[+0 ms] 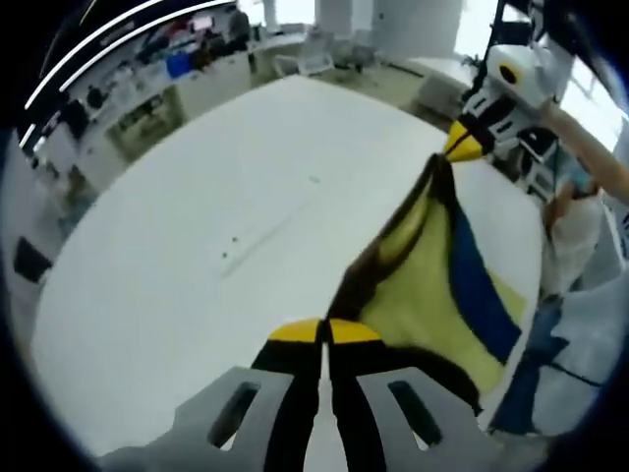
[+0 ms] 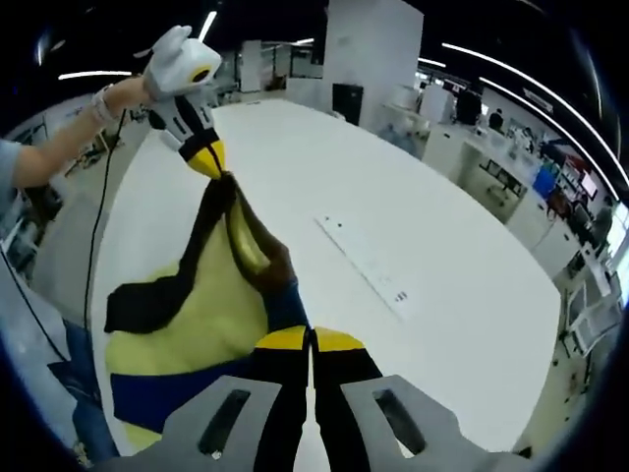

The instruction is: Fold the garment on the visible template until the final outline fits inside the template.

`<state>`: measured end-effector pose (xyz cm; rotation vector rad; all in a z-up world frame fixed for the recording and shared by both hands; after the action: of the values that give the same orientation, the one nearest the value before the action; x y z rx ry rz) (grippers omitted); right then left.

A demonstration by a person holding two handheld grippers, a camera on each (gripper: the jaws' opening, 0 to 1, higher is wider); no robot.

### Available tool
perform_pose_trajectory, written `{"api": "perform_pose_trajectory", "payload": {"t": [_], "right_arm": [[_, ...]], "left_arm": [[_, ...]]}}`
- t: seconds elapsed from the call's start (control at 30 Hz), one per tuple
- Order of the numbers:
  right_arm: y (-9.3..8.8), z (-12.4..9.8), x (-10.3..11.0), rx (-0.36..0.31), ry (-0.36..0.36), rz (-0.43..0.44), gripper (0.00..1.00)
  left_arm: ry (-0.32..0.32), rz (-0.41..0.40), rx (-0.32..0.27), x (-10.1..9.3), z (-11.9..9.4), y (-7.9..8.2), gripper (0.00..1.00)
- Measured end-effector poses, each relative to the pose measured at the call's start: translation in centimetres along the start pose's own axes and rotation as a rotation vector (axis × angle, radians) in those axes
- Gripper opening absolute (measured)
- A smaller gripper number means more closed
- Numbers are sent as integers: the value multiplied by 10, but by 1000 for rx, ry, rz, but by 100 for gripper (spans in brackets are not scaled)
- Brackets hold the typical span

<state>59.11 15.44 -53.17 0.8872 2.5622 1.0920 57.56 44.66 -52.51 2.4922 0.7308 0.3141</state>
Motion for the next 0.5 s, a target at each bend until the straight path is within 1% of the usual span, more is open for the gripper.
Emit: {"api": "perform_pose_trajectory", "payload": {"t": [0.1, 0.17, 0.4, 0.47, 0.5], "right_arm": [[1, 15, -14, 0, -9, 12, 1], [-2, 21, -13, 6, -9, 13, 1], [-13, 45, -26, 29, -16, 39, 1], [-16, 52, -30, 30, -19, 48, 1], [-18, 57, -31, 31, -25, 48, 1]], "left_arm": [[1, -13, -3, 7, 13, -3, 0], [-1, -27, -4, 14, 23, -4, 0], [-14, -58, 0, 28, 50, -9, 0], [-18, -65, 3, 40, 61, -7, 0], [-20, -70, 8, 43, 67, -9, 0]]}}
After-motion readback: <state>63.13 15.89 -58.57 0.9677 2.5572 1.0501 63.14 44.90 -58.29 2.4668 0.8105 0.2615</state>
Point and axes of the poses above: the point that each gripper's makers call its tool centre point, and the gripper's own axes: z roughly forward along the fingers, x roughly to its left, y roughly out of its top, the point moved 9 cm from there along -z, roughly backward along the fingers, and after that the axes turned 10 degrees about z, right-handed, at the moved point
